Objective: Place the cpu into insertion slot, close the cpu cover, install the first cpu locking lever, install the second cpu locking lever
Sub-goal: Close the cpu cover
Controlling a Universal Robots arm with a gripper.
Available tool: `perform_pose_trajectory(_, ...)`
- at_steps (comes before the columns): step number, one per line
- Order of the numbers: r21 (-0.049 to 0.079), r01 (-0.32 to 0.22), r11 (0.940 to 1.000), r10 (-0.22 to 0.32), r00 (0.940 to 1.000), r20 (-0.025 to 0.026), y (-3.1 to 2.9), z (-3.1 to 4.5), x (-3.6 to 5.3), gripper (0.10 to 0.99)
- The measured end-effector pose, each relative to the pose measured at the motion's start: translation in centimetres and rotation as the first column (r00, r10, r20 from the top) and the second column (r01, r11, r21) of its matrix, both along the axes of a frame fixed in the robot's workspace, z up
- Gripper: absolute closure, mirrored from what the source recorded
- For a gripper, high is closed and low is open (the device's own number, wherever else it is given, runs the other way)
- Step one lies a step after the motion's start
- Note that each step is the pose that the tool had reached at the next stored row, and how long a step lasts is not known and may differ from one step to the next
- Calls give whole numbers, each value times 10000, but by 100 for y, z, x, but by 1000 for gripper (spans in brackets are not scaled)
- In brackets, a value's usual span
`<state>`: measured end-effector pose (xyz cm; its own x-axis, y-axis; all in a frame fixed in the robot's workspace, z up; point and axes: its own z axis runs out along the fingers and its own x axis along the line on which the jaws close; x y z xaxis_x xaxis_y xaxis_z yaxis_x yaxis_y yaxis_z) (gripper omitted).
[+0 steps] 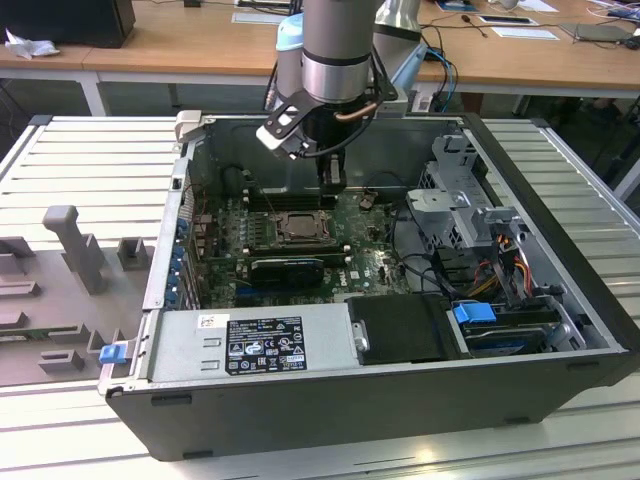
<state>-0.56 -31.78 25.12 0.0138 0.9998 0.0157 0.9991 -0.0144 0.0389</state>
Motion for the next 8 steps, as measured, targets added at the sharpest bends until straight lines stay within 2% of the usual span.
perform_pose_trajectory(6,8,0,10000,0,10000,-10,0,-32,-140,980)
perform_pose_trajectory(8,17,1,10000,-1,10000,-26,-1,-57,-211,980)
